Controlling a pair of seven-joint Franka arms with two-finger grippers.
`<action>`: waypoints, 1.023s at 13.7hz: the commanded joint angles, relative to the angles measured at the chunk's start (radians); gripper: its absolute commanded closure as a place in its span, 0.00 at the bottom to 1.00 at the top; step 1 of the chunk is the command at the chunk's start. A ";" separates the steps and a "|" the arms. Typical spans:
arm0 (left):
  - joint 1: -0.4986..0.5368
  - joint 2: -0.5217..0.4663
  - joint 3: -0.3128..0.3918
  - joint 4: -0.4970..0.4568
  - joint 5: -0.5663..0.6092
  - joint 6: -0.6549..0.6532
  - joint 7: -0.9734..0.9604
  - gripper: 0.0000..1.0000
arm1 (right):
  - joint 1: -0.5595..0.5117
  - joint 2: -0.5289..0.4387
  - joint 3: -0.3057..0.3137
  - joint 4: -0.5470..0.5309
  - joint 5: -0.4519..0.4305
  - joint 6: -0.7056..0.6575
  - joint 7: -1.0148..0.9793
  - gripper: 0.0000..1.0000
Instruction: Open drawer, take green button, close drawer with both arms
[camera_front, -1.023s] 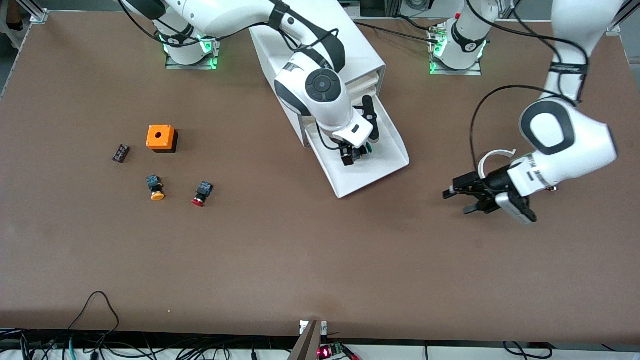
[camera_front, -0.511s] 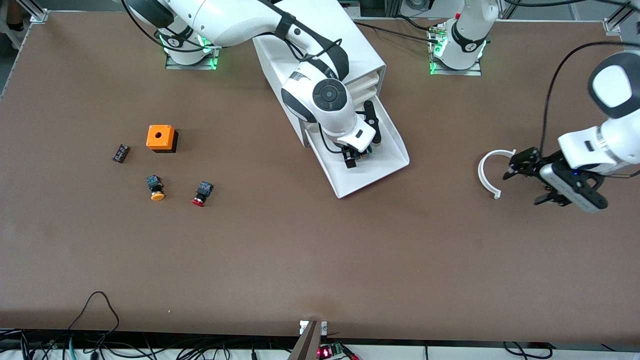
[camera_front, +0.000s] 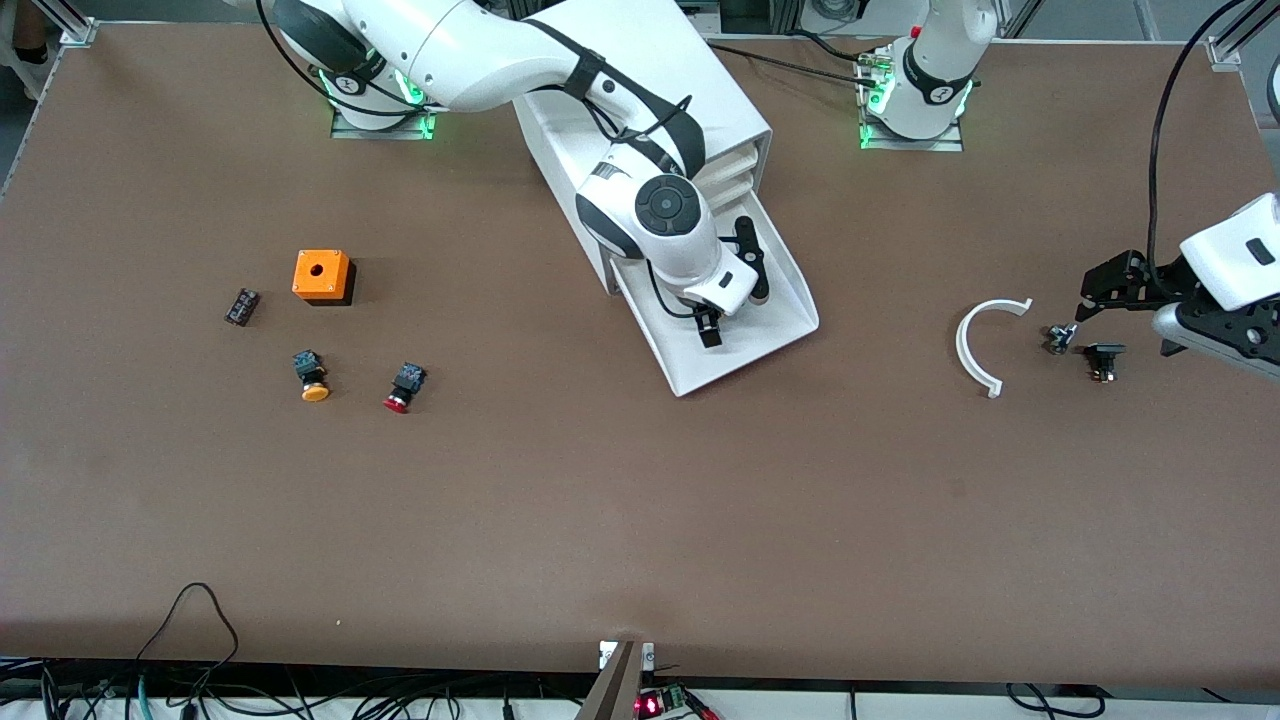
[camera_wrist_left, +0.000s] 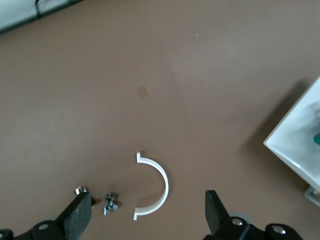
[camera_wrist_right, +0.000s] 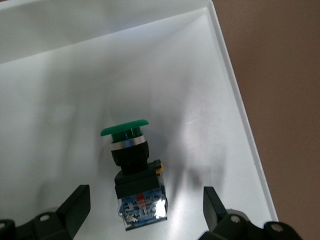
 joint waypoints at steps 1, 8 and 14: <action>-0.009 0.014 -0.008 0.036 0.052 -0.072 -0.174 0.00 | 0.032 0.027 -0.021 0.041 -0.021 -0.014 -0.005 0.00; -0.009 0.015 0.002 0.068 0.040 -0.104 -0.200 0.00 | 0.041 0.039 -0.026 0.041 -0.044 -0.017 -0.010 0.23; -0.015 -0.040 0.002 0.041 0.052 -0.112 -0.346 0.00 | 0.046 0.038 -0.026 0.042 -0.064 -0.015 -0.010 0.59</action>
